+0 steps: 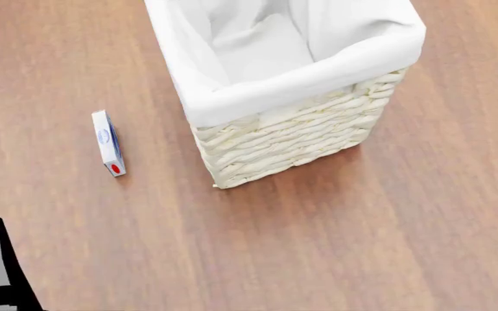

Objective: Pick up the alphabet soup and the cream cheese box, and put them in the basket.

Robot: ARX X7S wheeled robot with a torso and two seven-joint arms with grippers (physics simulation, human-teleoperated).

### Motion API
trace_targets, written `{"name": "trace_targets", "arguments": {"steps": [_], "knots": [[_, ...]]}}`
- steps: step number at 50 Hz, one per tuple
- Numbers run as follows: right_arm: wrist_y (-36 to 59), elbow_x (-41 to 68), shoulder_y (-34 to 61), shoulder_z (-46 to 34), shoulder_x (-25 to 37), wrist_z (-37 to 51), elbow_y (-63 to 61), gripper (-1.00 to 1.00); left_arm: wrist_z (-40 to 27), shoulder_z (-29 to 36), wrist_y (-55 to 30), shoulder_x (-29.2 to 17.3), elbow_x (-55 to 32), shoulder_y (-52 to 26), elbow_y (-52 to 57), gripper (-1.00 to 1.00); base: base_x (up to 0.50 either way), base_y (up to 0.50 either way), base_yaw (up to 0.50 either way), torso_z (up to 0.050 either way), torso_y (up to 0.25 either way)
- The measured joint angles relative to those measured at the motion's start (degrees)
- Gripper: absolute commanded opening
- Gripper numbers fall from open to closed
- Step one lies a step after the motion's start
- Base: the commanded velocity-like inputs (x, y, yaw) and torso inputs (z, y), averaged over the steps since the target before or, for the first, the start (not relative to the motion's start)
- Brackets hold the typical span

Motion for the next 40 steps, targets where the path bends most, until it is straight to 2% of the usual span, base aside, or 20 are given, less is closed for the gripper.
{"name": "trace_targets", "arguments": {"steps": [11, 17, 23, 27, 35, 40], "knots": [[2.62, -1.22, 0.96, -0.23, 1.34, 1.83, -2.22, -1.00, -0.22, 0.09, -0.01, -0.21, 0.06, 0.18, 0.25, 1.00, 0.00, 0.00, 0.00, -0.001, -0.001], [9.59, -3.35, 5.32, 0.38, 3.84, 4.73, -8.81, -1.00, -0.25, 0.22, 0.12, -0.28, 0.00, 0.30, 0.34, 1.00, 0.00, 0.00, 0.00, 0.000, 0.000], [20.26, -3.40, 13.94, 2.66, 5.43, 6.85, -17.62, -1.00, -0.17, 0.63, 0.32, -0.29, 0.06, 0.38, 0.33, 1.00, 0.00, 0.00, 0.00, 0.000, 0.000], [26.19, -0.86, 26.36, 0.49, 5.14, 9.04, -23.02, -1.00, -0.11, 0.91, 0.30, -0.30, 0.08, 0.37, 0.45, 1.00, 0.00, 0.00, 0.00, 0.000, 0.000], [26.10, 3.61, 63.18, -19.00, 0.76, 15.88, -29.05, -1.00, -0.14, 1.26, 0.32, -0.41, 0.26, 0.46, 0.61, 1.00, 0.00, 0.00, 0.00, 0.000, 0.000], [27.98, 8.42, 78.49, -20.24, 1.29, 13.36, -29.97, -1.00, -0.16, 1.43, 0.37, -0.48, 0.33, 0.49, 0.69, 1.00, 0.00, 0.00, 0.00, 0.000, 0.000]]}}
